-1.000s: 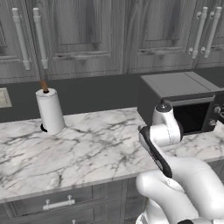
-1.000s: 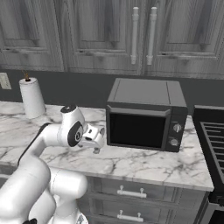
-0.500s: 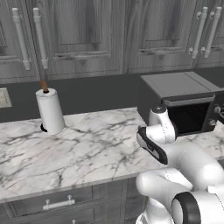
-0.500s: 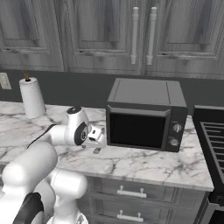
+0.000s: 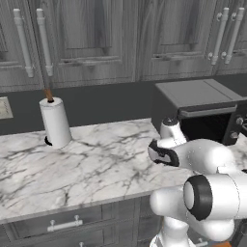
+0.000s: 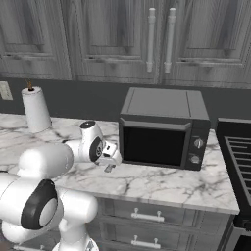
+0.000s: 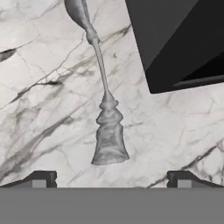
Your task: Take the fork and place it on the left side of the plate. Then take the spoon and place it on the right side of the plate. Make sure they're directly next to the plate.
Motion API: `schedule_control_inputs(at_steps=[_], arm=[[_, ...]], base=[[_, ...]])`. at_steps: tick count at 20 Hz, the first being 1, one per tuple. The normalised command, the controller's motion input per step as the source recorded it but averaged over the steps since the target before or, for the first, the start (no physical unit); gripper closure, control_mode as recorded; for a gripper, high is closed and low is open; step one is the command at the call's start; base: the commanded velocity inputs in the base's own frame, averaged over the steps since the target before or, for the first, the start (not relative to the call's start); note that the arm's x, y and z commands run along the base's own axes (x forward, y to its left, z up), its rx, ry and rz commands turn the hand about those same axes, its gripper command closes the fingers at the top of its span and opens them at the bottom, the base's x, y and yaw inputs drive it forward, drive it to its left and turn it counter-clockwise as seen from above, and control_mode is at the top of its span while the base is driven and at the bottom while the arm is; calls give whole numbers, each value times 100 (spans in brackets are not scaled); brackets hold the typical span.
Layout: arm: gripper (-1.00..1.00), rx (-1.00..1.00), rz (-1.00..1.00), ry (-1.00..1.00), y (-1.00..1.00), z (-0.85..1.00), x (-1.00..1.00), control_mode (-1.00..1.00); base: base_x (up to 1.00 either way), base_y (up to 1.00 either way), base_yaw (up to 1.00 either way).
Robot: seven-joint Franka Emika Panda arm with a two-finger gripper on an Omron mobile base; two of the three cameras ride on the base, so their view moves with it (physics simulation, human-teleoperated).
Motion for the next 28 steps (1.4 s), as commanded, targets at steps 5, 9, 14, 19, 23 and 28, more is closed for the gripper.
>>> schedule_control_inputs(at_steps=[5, 9, 14, 19, 23, 28], arm=[[-100, 0, 0, 0, 0, -19, 26, -100], [-100, 0, 0, 0, 0, -20, 21, -100], [-100, 0, 0, 0, 0, -28, 7, -100], [-100, 0, 0, 1, 0, -34, 6, -100], [-100, 0, 0, 1, 0, -34, 11, -100], [100, 0, 0, 2, 0, -27, 4, -100]], base=[[0, 0, 0], [0, 0, 0], [0, 0, 0], [0, 0, 0], [0, 0, 0], [0, 0, 0]])
